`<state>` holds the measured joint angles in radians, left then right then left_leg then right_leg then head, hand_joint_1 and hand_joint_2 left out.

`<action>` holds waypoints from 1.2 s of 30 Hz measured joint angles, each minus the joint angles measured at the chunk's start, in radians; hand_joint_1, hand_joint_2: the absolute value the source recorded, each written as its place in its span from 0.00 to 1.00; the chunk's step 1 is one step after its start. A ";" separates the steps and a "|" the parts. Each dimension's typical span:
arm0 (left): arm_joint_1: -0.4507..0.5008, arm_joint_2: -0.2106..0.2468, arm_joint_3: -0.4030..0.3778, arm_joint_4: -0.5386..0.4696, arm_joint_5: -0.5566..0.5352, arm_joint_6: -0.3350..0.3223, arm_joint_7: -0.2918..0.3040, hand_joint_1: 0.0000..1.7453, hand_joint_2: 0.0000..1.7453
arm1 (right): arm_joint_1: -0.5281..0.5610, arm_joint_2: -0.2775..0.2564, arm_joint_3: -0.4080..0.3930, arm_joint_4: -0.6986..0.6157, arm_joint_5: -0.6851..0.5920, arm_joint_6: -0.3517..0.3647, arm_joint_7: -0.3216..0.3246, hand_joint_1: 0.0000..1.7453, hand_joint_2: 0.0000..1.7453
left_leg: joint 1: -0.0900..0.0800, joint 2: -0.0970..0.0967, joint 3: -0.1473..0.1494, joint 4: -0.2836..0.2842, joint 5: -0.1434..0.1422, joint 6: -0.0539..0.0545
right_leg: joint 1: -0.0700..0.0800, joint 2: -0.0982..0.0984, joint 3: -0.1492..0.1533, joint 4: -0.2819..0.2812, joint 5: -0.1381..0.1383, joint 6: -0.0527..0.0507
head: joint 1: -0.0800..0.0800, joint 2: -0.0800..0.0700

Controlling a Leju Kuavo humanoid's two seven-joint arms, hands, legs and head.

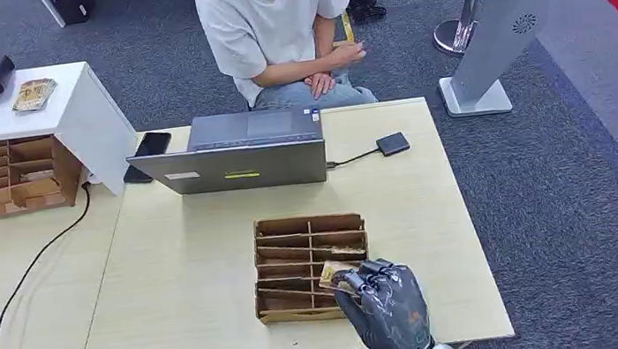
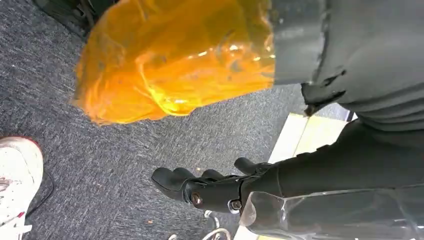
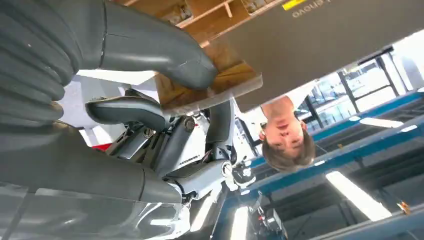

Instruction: Pass the card to the sensor for recognition and then transmit it.

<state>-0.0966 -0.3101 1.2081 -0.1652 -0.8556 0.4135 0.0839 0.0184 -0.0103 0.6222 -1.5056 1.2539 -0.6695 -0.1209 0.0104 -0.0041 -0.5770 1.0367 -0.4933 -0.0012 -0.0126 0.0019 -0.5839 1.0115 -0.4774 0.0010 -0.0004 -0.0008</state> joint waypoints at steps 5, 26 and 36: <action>0.000 0.000 0.000 0.000 0.001 0.002 -0.002 0.00 0.00 | 0.008 -0.001 -0.006 -0.035 0.000 0.000 -0.017 1.00 1.00 | 0.000 0.000 0.000 0.000 0.000 0.000 | 0.000 0.000 0.000 0.000 0.000 0.000 | 0.000 0.000; 0.000 0.000 0.001 0.000 -0.006 0.003 -0.002 0.00 0.00 | 0.001 -0.010 -0.025 -0.129 0.003 0.000 -0.042 1.00 1.00 | 0.000 0.000 0.000 0.000 0.000 0.000 | 0.000 0.000 0.000 0.000 0.000 0.000 | 0.000 0.000; 0.000 0.000 0.001 0.000 -0.015 0.004 -0.002 0.00 0.00 | -0.044 -0.010 -0.032 -0.177 0.000 0.000 -0.073 1.00 1.00 | 0.000 0.000 0.000 0.000 0.000 0.000 | 0.000 0.000 0.000 0.000 0.000 0.000 | 0.000 0.000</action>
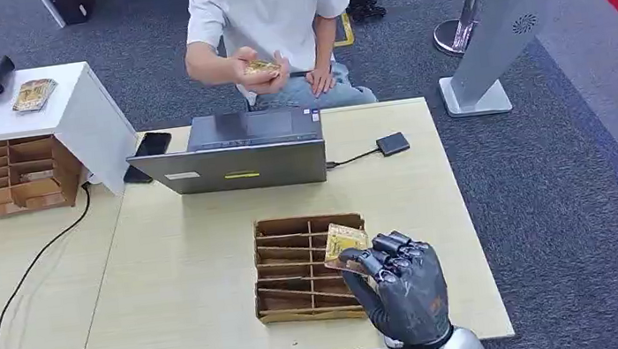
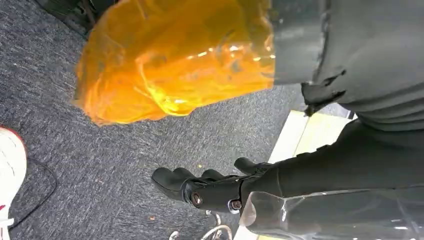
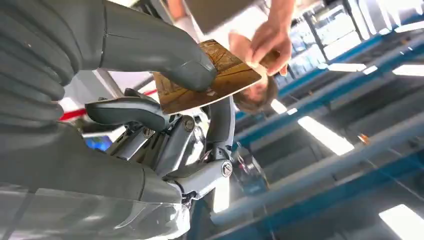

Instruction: Pass the card to the sensor for recognition and then transmit it.

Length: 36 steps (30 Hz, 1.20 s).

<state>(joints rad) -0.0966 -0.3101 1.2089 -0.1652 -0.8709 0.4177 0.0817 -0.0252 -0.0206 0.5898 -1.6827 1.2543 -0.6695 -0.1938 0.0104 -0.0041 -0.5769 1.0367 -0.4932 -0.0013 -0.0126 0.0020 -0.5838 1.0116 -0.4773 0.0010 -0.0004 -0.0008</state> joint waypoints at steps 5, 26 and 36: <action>0.000 0.000 0.000 0.000 -0.009 0.001 0.003 0.00 0.00 | -0.038 0.000 -0.005 -0.016 -0.010 0.000 -0.017 1.00 1.00 | 0.000 0.000 0.000 0.000 0.000 0.000 | 0.000 0.000 0.000 0.000 0.000 0.000 | 0.000 0.000; 0.000 0.006 -0.004 0.000 -0.050 -0.020 0.018 0.00 0.00 | -0.265 0.043 0.010 0.148 -0.076 0.001 0.083 1.00 1.00 | 0.000 0.000 0.000 0.000 0.001 -0.001 | 0.000 0.000 0.000 0.001 0.000 0.000 | 0.000 0.000; 0.000 0.011 -0.013 0.000 -0.068 -0.036 0.021 0.00 0.00 | -0.348 0.064 0.035 0.239 -0.095 0.005 0.119 1.00 1.00 | 0.000 0.000 0.000 0.000 0.001 -0.001 | 0.000 0.000 0.000 0.001 0.000 0.000 | 0.000 0.000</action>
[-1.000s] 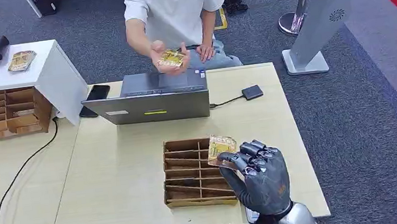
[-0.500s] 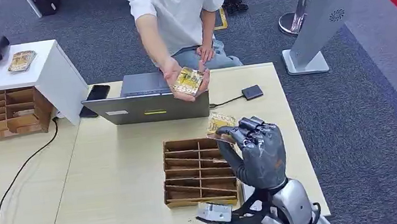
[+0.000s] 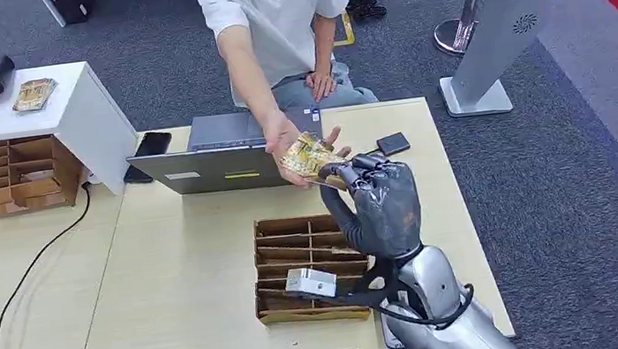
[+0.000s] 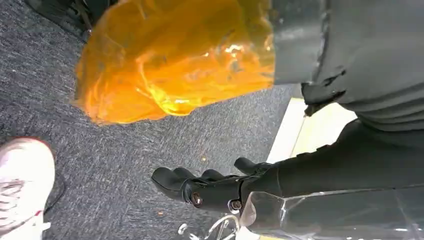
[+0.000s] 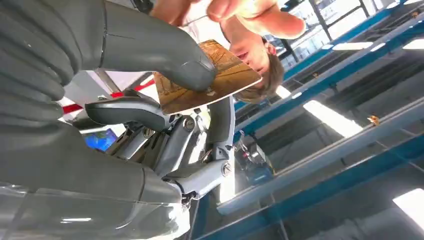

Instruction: Pass the card to the sensor for recognition and then transmit it.

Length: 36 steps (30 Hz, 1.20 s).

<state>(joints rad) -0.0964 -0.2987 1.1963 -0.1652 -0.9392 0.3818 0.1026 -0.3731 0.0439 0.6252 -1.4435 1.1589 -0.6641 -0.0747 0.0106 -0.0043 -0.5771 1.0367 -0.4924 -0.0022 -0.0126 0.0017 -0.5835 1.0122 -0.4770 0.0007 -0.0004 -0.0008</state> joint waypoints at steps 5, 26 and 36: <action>0.000 0.004 -0.006 0.000 0.000 -0.002 0.000 0.00 0.00 | -0.026 0.014 0.003 0.037 -0.007 0.001 0.002 1.00 1.00 | 0.000 0.000 0.000 0.000 0.000 0.000 | 0.000 0.000 0.000 0.000 0.000 0.000 | 0.000 0.000; 0.000 0.014 -0.023 0.000 -0.024 -0.026 -0.008 0.00 0.00 | -0.136 0.083 0.103 0.178 -0.166 0.143 0.020 0.00 0.00 | 0.000 0.000 0.000 0.000 0.001 -0.001 | 0.000 0.000 0.000 0.001 0.000 0.000 | 0.000 0.000; 0.001 0.016 -0.023 0.000 -0.012 -0.014 -0.005 0.00 0.00 | -0.156 0.087 0.138 0.199 -0.196 0.152 0.020 0.00 0.00 | 0.000 0.000 0.000 0.000 0.001 -0.001 | 0.000 0.000 0.000 0.001 0.000 0.000 | 0.000 0.000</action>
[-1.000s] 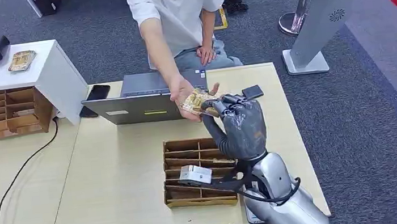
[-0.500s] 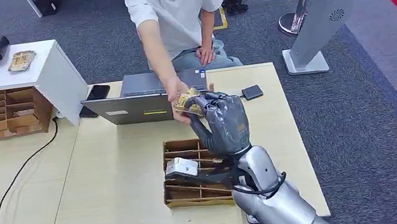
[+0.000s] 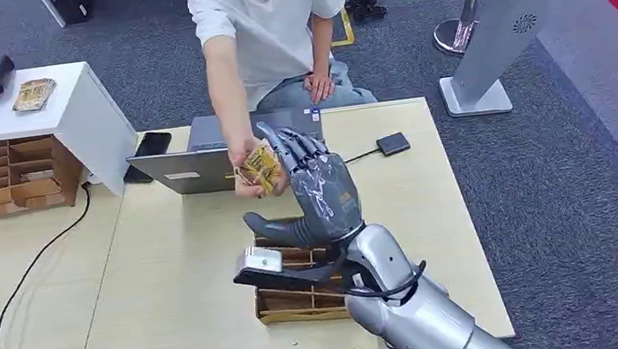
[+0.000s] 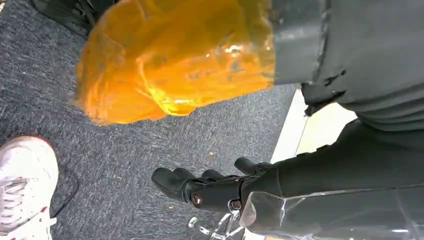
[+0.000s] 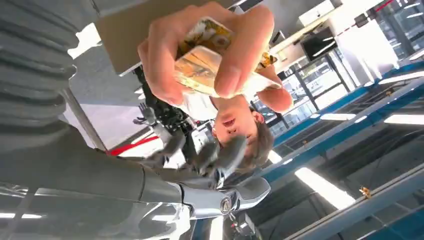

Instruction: Pass the card to the sensor for recognition and then transmit it.

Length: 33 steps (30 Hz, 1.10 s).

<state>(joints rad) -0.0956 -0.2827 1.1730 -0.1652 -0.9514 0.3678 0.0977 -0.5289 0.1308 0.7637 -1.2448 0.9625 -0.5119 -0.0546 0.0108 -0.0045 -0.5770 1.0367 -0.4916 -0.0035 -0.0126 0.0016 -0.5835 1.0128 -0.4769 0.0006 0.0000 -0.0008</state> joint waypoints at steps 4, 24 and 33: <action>0.000 -0.001 0.000 0.000 0.006 0.011 0.013 0.00 0.00 | -0.001 0.002 0.008 -0.003 -0.015 -0.003 -0.008 0.00 0.00 | 0.000 0.000 0.000 0.000 0.000 0.000 | 0.000 0.000 0.000 0.000 0.000 0.000 | 0.000 0.000; 0.000 -0.013 0.001 0.000 0.024 0.031 0.026 0.00 0.00 | 0.048 -0.015 0.011 -0.098 -0.041 -0.076 -0.036 0.00 0.00 | 0.000 0.000 0.000 0.000 0.000 0.000 | 0.000 0.000 0.000 0.000 0.000 0.000 | 0.000 0.000; 0.000 -0.018 0.004 0.000 0.047 0.035 0.016 0.00 0.00 | 0.143 -0.051 0.011 -0.198 -0.083 -0.154 -0.105 0.00 0.00 | 0.000 0.000 0.000 0.000 0.000 0.000 | 0.000 0.000 0.000 -0.001 0.000 0.000 | 0.000 0.000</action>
<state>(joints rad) -0.0959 -0.3006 1.1769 -0.1652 -0.9048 0.4032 0.1137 -0.3864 0.0801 0.7748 -1.4424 0.8792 -0.6661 -0.1599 0.0108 -0.0046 -0.5768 1.0368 -0.4919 -0.0034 -0.0126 0.0016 -0.5838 1.0122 -0.4771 0.0008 -0.0004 -0.0008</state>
